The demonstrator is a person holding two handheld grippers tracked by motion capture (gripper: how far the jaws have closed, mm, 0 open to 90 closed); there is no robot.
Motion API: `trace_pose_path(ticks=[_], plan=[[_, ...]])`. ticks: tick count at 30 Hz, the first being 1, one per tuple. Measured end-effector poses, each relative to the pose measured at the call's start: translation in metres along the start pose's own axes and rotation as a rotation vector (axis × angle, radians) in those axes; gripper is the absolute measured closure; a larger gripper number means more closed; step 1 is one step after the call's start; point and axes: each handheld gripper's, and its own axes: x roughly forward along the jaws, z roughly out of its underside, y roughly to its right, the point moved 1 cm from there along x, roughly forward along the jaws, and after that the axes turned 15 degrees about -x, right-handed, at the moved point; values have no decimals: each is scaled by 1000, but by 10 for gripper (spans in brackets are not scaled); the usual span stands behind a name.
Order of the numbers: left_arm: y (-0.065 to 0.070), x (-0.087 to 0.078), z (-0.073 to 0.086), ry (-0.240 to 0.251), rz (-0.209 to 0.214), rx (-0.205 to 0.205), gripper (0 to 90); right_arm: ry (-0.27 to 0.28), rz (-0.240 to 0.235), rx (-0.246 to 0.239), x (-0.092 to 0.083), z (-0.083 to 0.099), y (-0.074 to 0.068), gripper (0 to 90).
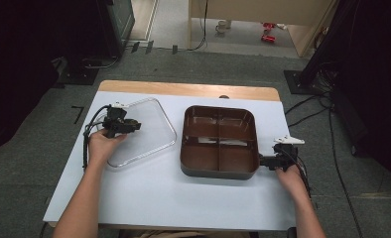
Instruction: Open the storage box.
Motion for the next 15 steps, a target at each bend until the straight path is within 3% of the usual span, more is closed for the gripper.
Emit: trace_pose_path(ticks=[6,13,15], plan=[[-2,11,2,1,-35,6,588,0,0,0,0,0,0,0],[-3,13,1,10,-29,-2,583,0,0,0,0,0,0,0],[-5,12,1,9,-10,-24,578,0,0,0,0,0,0,0]])
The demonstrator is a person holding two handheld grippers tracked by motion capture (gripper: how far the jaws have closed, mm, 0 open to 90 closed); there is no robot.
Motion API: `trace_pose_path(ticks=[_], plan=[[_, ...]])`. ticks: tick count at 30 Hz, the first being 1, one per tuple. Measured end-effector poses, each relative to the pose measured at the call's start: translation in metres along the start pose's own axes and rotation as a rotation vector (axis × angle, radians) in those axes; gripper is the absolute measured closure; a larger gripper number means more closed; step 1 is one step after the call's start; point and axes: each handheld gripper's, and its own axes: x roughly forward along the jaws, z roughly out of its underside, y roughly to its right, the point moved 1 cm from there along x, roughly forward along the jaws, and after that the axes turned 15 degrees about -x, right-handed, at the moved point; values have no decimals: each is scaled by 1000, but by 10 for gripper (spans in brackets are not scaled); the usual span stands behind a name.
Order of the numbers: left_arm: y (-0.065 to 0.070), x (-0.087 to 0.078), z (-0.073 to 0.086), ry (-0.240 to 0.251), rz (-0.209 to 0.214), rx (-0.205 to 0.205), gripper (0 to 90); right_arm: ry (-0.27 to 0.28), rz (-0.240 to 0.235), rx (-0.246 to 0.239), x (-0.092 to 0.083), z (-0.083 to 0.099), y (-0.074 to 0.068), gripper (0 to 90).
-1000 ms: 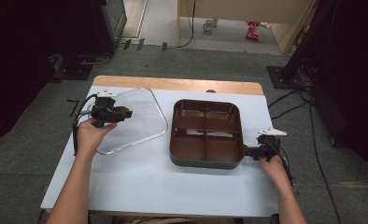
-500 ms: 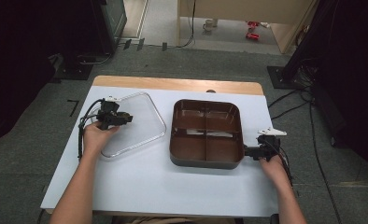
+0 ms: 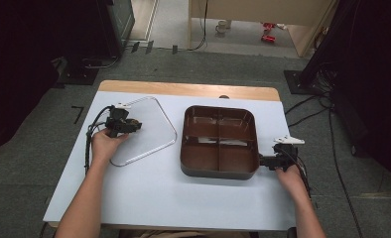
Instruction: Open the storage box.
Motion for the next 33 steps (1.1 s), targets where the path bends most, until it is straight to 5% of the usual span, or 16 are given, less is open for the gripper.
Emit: trace_pose_path(ticks=[6,11,20,33], plan=[[3,-14,-4,21,38,-19,412,0,0,0,0,0,0,0],[9,-30,-6,32,52,-13,397,0,0,0,0,0,0,0],[29,-57,-5,79,147,-32,374,1,1,-1,0,0,0,0],[64,-77,14,97,178,62,365,1,1,0,0,0,0,0]])
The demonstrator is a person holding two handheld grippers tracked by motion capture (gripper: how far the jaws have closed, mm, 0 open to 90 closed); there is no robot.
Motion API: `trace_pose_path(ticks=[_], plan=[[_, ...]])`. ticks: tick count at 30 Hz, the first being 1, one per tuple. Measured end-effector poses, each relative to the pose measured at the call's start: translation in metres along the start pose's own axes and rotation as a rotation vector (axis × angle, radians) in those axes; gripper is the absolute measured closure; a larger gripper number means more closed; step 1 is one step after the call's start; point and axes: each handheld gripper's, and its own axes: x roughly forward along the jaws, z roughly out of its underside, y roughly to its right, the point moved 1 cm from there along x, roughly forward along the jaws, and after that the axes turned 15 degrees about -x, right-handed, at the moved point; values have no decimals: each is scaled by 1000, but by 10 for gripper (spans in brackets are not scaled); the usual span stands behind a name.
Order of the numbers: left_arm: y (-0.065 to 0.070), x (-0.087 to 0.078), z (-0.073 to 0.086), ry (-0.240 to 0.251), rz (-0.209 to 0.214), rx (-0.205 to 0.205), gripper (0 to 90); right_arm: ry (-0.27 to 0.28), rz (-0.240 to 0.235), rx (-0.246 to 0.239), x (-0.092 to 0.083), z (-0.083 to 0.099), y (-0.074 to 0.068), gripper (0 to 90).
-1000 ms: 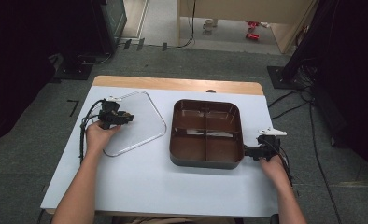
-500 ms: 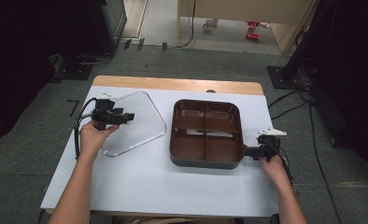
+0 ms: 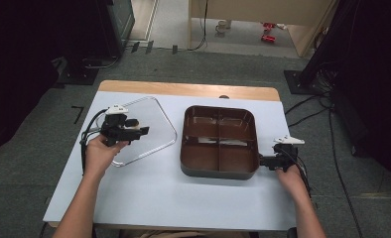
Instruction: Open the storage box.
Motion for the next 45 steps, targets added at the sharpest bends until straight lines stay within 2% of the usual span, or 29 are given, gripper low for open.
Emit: trace_pose_path(ticks=[2,6,7,12,15,21,23,26,28,29,31,37,40,41,45], plan=[[9,-1,6,-10,3,26,361,0,0,0,0,0,0,0],[15,-1,13,-25,25,29,346,0,0,0,0,0,0,0],[19,-1,18,-31,29,48,328,0,0,0,0,0,0,0],[26,-1,28,-35,49,73,284,0,0,0,0,0,0,0],[33,-2,38,-42,87,74,273,0,0,0,0,0,0,0],[37,0,51,-35,96,92,244,0,0,0,0,0,0,0],[37,2,58,-26,119,102,237,0,0,0,0,0,0,0],[40,8,71,-42,140,120,237,0,0,0,0,0,0,0],[41,9,73,-45,144,122,233,0,0,0,0,0,0,0],[43,11,78,-57,146,145,232,0,0,0,0,0,0,0],[44,12,79,-58,147,155,231,0,0,0,0,0,0,0],[48,28,87,-118,155,187,228,0,0,0,0,0,0,0],[48,33,89,-136,156,187,228,0,0,-1,0,0,0,0],[48,41,92,-184,158,168,229,0,0,0,0,0,0,0],[50,49,95,-211,155,176,229,0,0,0,0,0,0,0]])
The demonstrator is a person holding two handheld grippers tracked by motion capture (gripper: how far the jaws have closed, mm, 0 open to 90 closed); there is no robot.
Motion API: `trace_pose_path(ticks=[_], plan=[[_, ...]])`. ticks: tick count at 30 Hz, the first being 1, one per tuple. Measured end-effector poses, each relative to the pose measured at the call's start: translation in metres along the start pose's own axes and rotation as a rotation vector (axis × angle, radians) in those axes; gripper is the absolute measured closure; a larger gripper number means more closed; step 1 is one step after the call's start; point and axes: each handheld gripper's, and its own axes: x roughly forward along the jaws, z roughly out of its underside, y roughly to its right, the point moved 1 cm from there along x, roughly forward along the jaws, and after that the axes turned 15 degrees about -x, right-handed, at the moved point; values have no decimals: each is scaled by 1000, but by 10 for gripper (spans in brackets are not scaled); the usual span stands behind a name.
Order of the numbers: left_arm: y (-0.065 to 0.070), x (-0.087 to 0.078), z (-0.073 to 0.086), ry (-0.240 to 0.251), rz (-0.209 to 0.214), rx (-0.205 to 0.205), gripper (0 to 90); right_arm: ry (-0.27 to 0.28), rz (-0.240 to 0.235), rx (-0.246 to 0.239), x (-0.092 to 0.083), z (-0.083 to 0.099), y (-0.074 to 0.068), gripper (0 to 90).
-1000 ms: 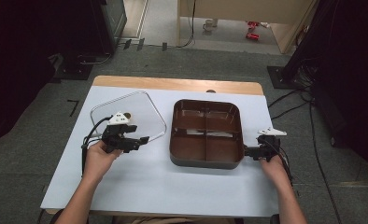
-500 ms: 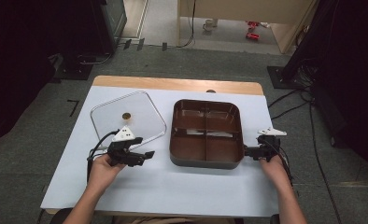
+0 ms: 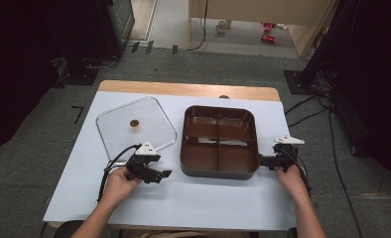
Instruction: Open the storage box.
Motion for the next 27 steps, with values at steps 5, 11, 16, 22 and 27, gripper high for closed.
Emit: trace_pose_path(ticks=[5,11,16,22,27], plan=[[2,13,-3,23,-42,51,230,0,0,0,0,0,0,0],[7,19,1,44,-72,128,182,0,0,0,0,0,0,0],[9,20,3,53,-88,140,178,0,0,0,0,0,0,0],[9,21,4,60,-91,138,176,0,0,0,0,0,0,0],[9,21,5,67,-90,137,176,-1,0,0,0,0,0,0]])
